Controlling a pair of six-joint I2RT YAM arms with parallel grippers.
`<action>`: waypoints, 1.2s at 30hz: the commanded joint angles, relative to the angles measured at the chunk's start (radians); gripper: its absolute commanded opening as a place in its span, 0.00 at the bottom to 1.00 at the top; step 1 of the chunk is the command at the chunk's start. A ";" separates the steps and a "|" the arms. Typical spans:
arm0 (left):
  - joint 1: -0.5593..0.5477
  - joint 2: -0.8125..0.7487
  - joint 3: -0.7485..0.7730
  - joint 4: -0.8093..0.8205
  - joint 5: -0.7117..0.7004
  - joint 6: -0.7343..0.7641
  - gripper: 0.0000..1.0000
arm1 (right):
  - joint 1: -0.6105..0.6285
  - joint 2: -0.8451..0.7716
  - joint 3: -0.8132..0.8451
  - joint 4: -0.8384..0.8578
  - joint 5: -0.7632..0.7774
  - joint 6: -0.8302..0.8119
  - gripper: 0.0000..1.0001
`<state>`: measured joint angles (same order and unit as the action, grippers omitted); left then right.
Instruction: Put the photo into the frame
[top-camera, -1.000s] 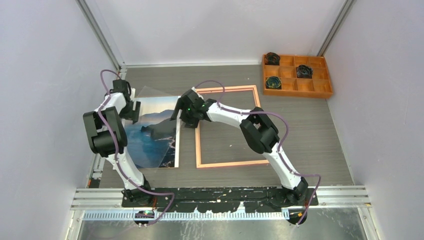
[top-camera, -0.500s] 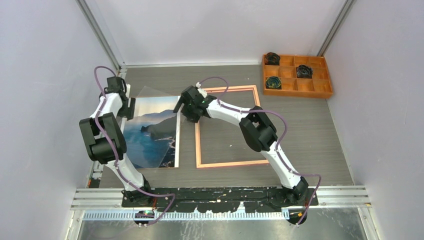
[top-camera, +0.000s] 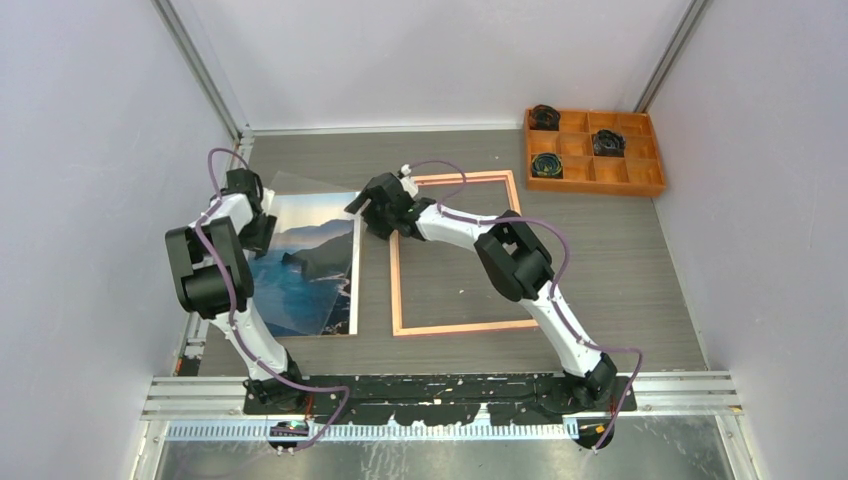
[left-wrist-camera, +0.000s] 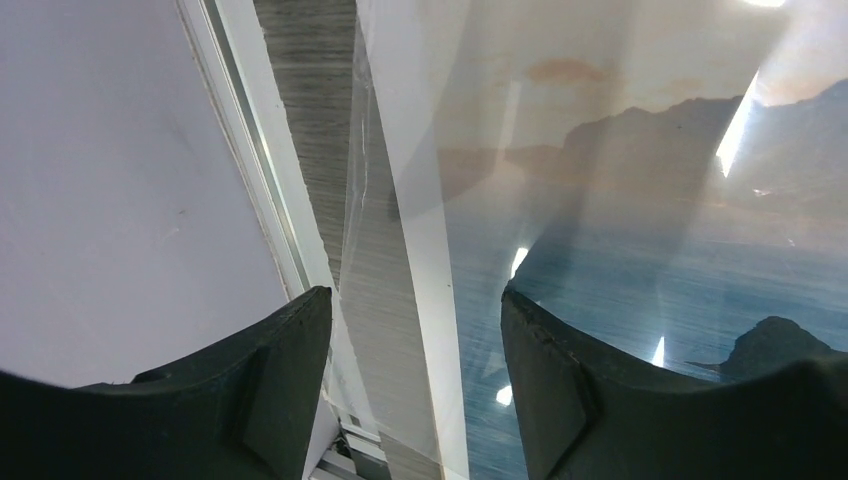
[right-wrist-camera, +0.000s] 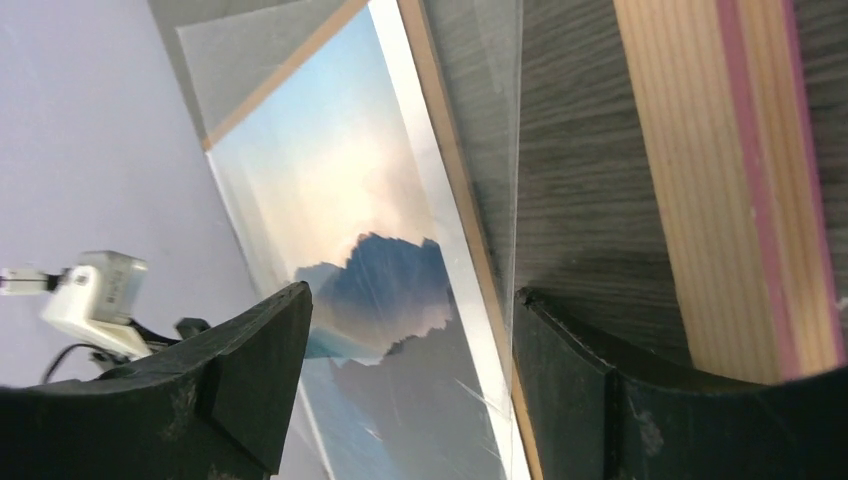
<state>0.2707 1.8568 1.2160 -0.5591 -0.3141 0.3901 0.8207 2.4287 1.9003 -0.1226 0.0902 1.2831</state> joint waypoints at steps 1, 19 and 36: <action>0.001 0.051 -0.049 0.012 0.046 0.044 0.65 | -0.019 0.026 -0.051 0.163 -0.036 0.093 0.77; -0.026 0.059 -0.097 0.052 0.031 0.132 0.61 | -0.039 -0.003 -0.080 0.524 -0.206 0.151 0.73; -0.020 0.012 -0.039 -0.053 0.097 0.107 0.60 | 0.001 -0.032 -0.029 0.321 -0.187 -0.071 0.44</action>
<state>0.2386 1.8515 1.1835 -0.5152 -0.3370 0.5316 0.8127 2.4916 1.8912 0.2298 -0.1303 1.3056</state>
